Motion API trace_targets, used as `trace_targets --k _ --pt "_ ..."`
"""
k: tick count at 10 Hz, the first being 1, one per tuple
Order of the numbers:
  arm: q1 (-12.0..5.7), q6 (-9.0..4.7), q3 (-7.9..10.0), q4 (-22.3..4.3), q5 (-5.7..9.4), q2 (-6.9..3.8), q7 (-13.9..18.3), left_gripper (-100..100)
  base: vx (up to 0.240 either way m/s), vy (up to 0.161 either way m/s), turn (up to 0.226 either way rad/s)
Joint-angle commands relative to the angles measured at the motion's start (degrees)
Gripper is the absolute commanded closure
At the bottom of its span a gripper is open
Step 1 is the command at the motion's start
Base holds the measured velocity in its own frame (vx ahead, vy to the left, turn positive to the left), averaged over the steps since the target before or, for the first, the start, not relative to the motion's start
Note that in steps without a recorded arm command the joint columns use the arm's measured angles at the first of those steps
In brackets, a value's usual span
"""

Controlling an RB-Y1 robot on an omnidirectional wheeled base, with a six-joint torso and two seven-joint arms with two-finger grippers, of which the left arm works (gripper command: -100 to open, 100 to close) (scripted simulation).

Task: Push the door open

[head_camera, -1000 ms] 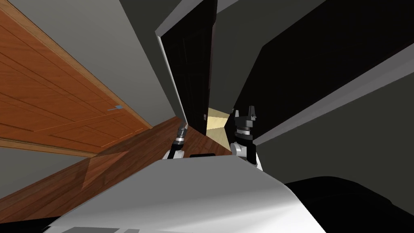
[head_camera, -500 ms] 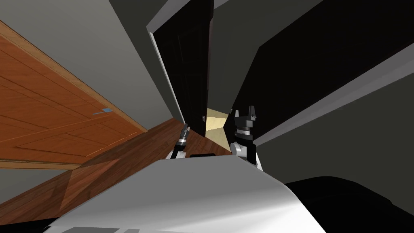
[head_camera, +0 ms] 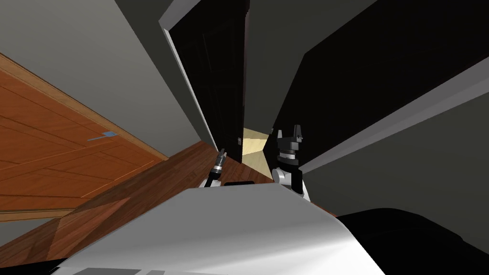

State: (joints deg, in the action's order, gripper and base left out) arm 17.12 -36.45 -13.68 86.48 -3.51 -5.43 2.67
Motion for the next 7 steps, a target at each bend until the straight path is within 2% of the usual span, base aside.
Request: trace_targets --k 1,7 --pt "-0.38 -0.35 -0.74 -2.0 -0.13 0.23 -0.1 -100 0.098 0.032 -0.088" --pt "-2.44 -2.0 -2.77 -10.1 -0.21 0.39 0.1 -100 0.092 0.037 -0.085"
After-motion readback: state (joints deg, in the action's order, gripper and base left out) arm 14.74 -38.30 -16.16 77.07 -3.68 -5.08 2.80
